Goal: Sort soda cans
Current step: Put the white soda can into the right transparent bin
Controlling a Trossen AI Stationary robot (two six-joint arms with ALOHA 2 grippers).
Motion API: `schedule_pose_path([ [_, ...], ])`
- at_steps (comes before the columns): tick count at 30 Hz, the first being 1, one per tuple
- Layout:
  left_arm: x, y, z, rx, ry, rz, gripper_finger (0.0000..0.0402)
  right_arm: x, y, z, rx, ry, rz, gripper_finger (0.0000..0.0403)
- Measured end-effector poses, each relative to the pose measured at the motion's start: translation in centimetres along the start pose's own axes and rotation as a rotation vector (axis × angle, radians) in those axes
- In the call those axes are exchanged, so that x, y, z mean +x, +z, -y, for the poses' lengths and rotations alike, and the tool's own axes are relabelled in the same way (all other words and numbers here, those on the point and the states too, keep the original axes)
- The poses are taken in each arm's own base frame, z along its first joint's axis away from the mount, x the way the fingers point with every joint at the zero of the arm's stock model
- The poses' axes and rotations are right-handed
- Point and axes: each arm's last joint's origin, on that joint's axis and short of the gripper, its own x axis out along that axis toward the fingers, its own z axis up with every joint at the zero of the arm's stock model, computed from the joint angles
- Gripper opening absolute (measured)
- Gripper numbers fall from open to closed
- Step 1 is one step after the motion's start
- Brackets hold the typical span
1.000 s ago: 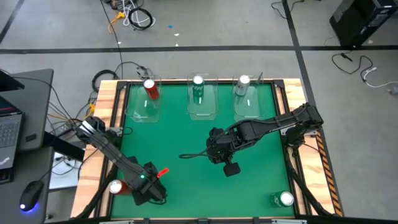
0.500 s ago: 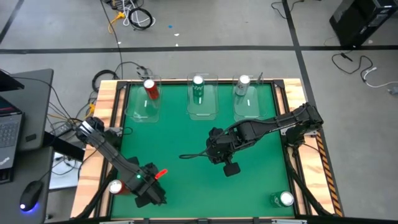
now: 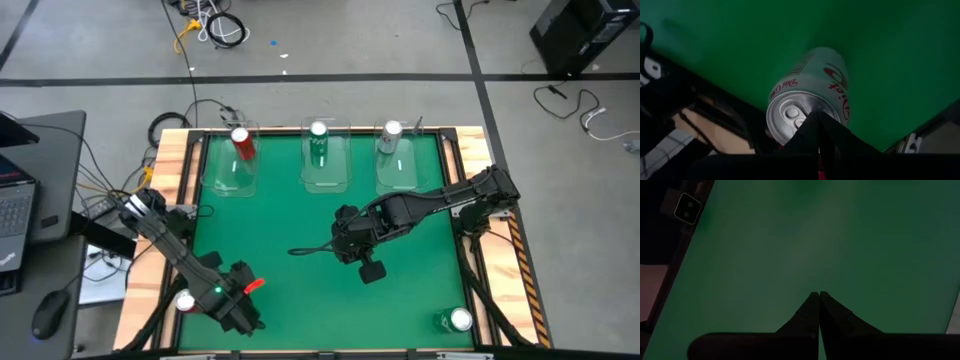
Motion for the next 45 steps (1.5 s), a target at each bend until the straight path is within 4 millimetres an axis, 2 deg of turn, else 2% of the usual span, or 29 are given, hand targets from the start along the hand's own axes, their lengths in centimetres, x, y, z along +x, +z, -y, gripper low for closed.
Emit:
schedule_pose_path([
  [8,-0.2,-0.2,-0.2,-0.001,0.03,-0.002,0.0001,0.0,0.1,0.0,-0.007,-0.001,0.015,0.0016],
  [13,-1.6,-0.4,-0.3,-0.001,-0.038,-0.034,0.0004,0.0,0.5,0.1,-0.02,-0.005,0.055,0.0018],
  [19,-2.4,-0.5,-0.2,0.007,-0.085,-0.059,0.0052,0.2,1.0,0.1,-0.045,-0.01,0.116,0.0016],
  [22,-2.4,-0.5,-0.2,0.007,-0.087,-0.074,0.0079,1.7,0.8,0.2,-0.059,-0.013,0.135,0.0015],
  [24,-2.4,-0.8,-0.1,-0.01,-0.086,-0.09,0.0082,3.2,0.4,0.3,-0.06,-0.014,0.154,0.0012],
  [27,-2.4,-1.4,0.1,-0.039,-0.083,-0.099,0.0059,6.0,-0.4,0.7,-0.057,-0.021,0.218,0.0007],
  [30,-2.7,-2.4,0.3,-0.041,-0.085,-0.067,0.0016,8.2,-0.9,1.1,-0.038,-0.017,0.35,0.0007],
  [33,-2.9,-3.4,0.6,-0.08,-0.075,0.024,0.0007,9.8,-1.5,1.9,-0.001,-0.013,0.506,0.0007],
  [38,-2.6,-5.2,0.9,-0.185,-0.062,0.102,0.0003,10.6,-2.2,3.1,0.071,-0.023,0.72,0.0007],
  [45,-2.2,-6.2,1.0,-0.353,-0.061,0.145,0.0001,10.3,-1.7,3.1,0.061,-0.024,0.832,0.0007],
])
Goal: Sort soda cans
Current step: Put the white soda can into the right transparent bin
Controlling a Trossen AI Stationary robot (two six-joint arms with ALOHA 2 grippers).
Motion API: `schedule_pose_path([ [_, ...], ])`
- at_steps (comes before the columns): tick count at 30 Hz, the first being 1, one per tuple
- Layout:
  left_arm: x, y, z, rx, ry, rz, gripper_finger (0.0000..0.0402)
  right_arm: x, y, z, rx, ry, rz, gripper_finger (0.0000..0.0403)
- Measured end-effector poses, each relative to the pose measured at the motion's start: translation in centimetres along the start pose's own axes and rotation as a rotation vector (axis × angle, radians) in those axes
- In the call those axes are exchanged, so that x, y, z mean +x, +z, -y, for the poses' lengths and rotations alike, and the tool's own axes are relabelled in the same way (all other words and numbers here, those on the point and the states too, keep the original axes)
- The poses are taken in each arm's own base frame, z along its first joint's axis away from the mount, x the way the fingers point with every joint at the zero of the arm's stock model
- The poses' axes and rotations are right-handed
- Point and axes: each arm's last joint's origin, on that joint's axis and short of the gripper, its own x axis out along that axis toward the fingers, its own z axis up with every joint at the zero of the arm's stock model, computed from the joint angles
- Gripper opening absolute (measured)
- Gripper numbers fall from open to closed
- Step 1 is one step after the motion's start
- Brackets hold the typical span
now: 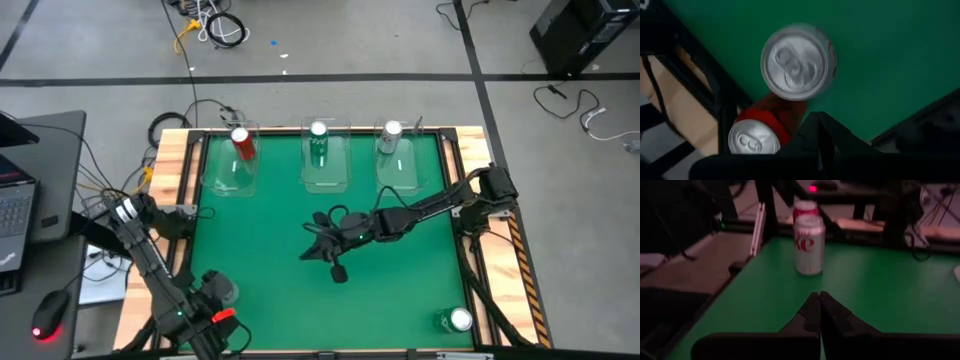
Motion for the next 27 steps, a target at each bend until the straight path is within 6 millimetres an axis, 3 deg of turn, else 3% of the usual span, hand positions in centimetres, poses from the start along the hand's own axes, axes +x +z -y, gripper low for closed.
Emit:
schedule_pose_path([
  [4,0.1,-0.6,-0.2,-0.064,-0.006,0.046,0.0001,1.7,-0.6,-0.1,-0.006,0.057,0.094,0.0007],
  [8,0.2,-1.3,-0.4,-0.102,-0.031,0.111,0.0001,5.0,-2.0,0.2,0.038,0.091,0.106,0.0008],
  [12,0.1,-1.8,-0.5,-0.128,-0.067,0.185,0.0,8.5,-1.6,0.6,0.063,0.095,0.128,0.0023],
  [21,1.2,-2.5,-1.0,-0.124,-0.031,0.203,0.0,14.6,0.2,0.9,0.081,0.112,0.104,0.0093],
  [27,1.6,-2.4,-1.0,-0.09,-0.025,0.236,0.0,17.3,-0.2,1.1,0.084,0.141,0.067,0.0171],
])
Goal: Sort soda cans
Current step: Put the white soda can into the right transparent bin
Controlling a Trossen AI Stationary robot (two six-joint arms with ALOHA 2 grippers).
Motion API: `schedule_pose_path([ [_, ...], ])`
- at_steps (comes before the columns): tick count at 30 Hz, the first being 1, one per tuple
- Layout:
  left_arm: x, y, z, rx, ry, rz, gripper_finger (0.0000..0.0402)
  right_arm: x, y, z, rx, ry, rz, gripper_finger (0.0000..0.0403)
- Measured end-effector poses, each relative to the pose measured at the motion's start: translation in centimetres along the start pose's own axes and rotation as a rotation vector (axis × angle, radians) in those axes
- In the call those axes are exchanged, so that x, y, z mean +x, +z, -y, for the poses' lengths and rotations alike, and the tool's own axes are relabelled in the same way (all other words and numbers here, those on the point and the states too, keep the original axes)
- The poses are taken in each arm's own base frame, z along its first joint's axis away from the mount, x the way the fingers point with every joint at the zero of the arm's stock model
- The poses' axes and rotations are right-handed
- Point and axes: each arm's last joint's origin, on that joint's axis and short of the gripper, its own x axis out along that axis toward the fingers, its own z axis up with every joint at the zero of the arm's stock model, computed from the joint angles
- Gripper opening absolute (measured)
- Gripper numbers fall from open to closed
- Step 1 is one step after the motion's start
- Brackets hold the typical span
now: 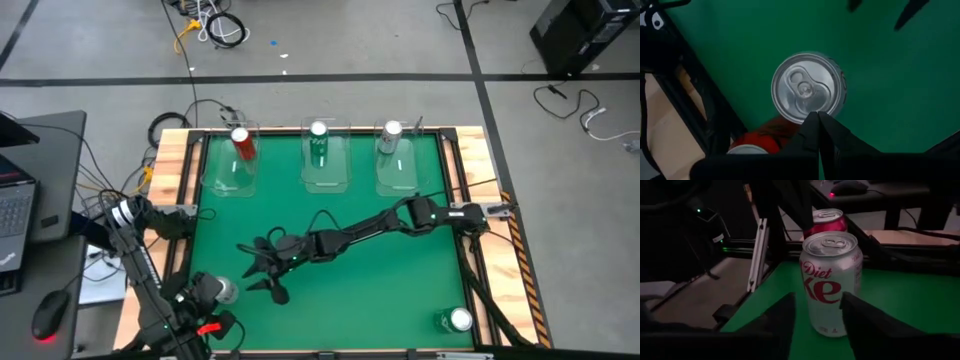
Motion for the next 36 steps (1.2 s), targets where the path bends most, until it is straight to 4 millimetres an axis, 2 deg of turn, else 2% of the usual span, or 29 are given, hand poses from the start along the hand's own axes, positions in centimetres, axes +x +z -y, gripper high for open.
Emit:
schedule_pose_path([
  [9,-0.2,-0.4,-0.2,0.019,-0.03,0.049,0.0,2.7,-1.1,1.0,0.054,-0.072,0.048,0.0342],
  [14,-0.2,-0.4,-0.2,0.021,-0.04,0.07,0.0,3.4,-1.1,1.0,0.051,-0.044,0.064,0.0392],
  [22,-0.2,-0.3,-0.1,0.039,-0.05,0.091,0.0,3.3,-0.1,0.7,0.063,0.004,0.148,0.0389],
  [36,-0.2,-0.3,-0.1,0.039,-0.063,0.118,0.0,3.3,0.1,0.6,0.05,0.005,0.165,0.0388],
])
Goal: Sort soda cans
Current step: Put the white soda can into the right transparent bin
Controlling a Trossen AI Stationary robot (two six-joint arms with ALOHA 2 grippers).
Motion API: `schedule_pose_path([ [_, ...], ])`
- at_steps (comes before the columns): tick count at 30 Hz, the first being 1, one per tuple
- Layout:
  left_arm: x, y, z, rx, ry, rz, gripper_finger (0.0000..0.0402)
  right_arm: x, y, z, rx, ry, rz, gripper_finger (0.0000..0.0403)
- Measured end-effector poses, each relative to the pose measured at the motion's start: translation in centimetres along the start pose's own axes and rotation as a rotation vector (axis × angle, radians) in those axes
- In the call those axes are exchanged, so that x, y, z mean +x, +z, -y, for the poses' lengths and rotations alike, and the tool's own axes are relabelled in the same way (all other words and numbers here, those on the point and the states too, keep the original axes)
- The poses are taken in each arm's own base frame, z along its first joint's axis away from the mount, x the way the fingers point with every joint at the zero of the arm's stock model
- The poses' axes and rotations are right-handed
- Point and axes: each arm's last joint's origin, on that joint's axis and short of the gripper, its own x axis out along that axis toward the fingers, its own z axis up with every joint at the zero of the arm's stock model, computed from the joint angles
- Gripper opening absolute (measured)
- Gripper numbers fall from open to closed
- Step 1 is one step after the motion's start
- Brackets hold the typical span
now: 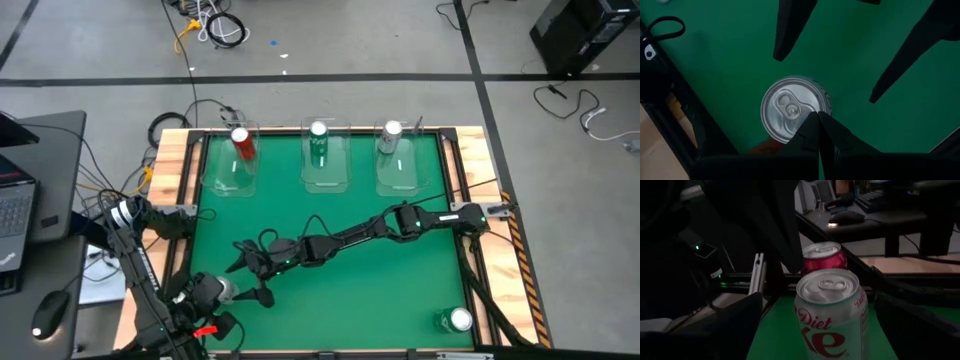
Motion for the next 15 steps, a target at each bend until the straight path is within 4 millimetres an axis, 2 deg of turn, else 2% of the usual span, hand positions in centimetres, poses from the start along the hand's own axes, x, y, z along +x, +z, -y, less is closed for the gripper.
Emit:
schedule_pose_path([
  [15,0.0,0.0,0.0,0.007,0.0,0.0,0.0,0.14,0.45,-0.05,-0.031,-0.035,-0.019,0.0387],
])
